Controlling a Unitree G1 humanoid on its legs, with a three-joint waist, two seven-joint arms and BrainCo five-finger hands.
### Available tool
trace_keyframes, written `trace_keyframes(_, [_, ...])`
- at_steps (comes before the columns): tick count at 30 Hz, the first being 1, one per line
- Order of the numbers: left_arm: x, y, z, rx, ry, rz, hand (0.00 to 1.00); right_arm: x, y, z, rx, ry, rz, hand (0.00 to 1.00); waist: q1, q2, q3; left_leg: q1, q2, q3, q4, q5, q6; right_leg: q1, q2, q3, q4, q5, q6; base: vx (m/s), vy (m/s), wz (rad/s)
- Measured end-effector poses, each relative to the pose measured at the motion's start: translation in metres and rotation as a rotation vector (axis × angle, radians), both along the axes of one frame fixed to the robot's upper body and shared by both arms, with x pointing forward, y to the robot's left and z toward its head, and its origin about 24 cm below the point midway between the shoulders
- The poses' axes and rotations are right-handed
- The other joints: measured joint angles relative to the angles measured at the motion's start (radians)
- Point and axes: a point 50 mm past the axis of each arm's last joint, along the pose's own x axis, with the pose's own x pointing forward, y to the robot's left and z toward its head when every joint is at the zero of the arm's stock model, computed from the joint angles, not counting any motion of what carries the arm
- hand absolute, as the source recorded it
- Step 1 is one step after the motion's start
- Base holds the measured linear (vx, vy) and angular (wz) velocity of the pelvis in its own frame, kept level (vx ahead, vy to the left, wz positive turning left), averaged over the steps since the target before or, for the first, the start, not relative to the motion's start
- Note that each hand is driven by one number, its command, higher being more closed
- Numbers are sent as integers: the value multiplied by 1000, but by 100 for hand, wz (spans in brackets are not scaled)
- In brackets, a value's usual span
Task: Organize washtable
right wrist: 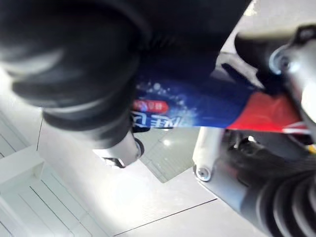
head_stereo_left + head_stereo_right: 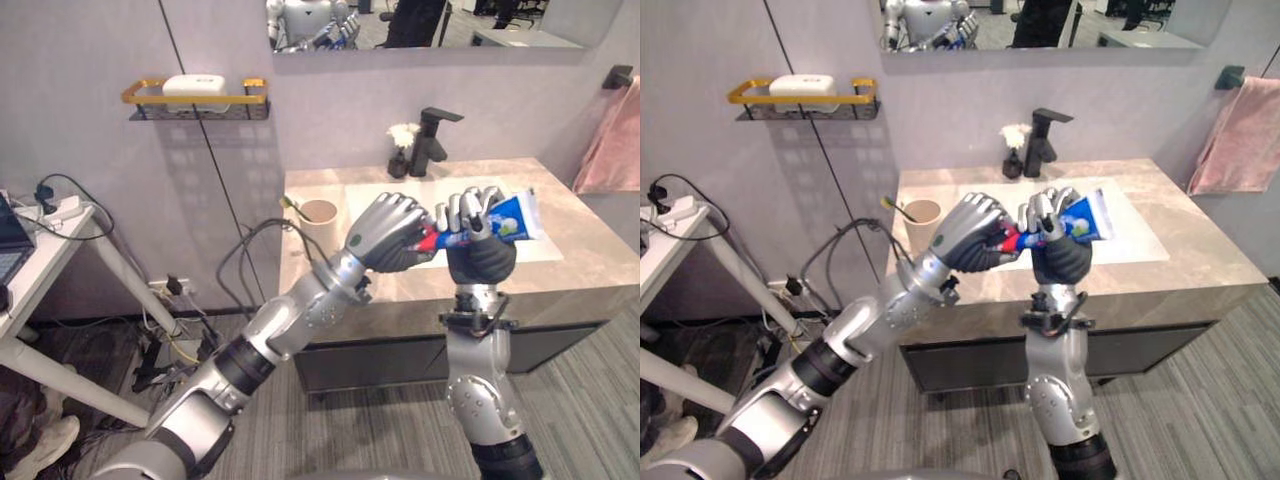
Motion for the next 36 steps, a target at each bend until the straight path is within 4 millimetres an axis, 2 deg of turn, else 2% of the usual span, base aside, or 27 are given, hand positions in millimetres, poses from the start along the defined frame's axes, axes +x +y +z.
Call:
trace_keyframes(4, [1,0,7,-70,-5,17,0,4,-3,10,-13,-35,-51,100,0,0,0,0,0,-7,-2,3,0,2,0,-7,0,-1,-1,0,0,5])
trace_keyframes(10, [2,1,10,-106,-11,28,0,6,-17,14,0,-41,-133,100,2,0,0,16,-3,-14,-34,22,1,8,0,-14,0,-2,-1,5,-1,4])
trace_keyframes(14, [5,6,14,-132,-14,52,0,6,-17,17,-22,-59,-150,100,1,0,0,20,-4,-15,-34,22,1,13,-1,-14,0,-3,0,0,0,0])
trace_keyframes(21, [4,3,16,-157,-16,48,0,18,-22,25,-47,-59,-237,100,3,0,-1,26,-5,-24,-55,36,1,15,-1,-25,0,-3,0,3,-3,4])
trace_keyframes(26, [8,9,22,-197,-24,73,0,27,-27,36,-38,-76,-299,100,4,-1,-1,22,-5,-38,-55,41,1,19,-2,-39,0,-4,-1,6,-2,8])
trace_keyframes(31, [7,9,38,-240,-79,65,0,36,-34,40,-25,-68,-356,100,16,-1,-1,22,-5,-49,-56,45,2,27,-4,-51,0,-4,-1,-4,0,8])
trace_keyframes(36, [10,31,54,-333,-132,138,0,50,-41,56,-31,-95,-397,100,28,-1,-1,18,-6,-76,-58,56,1,36,-6,-76,4,-8,-3,-12,0,15])
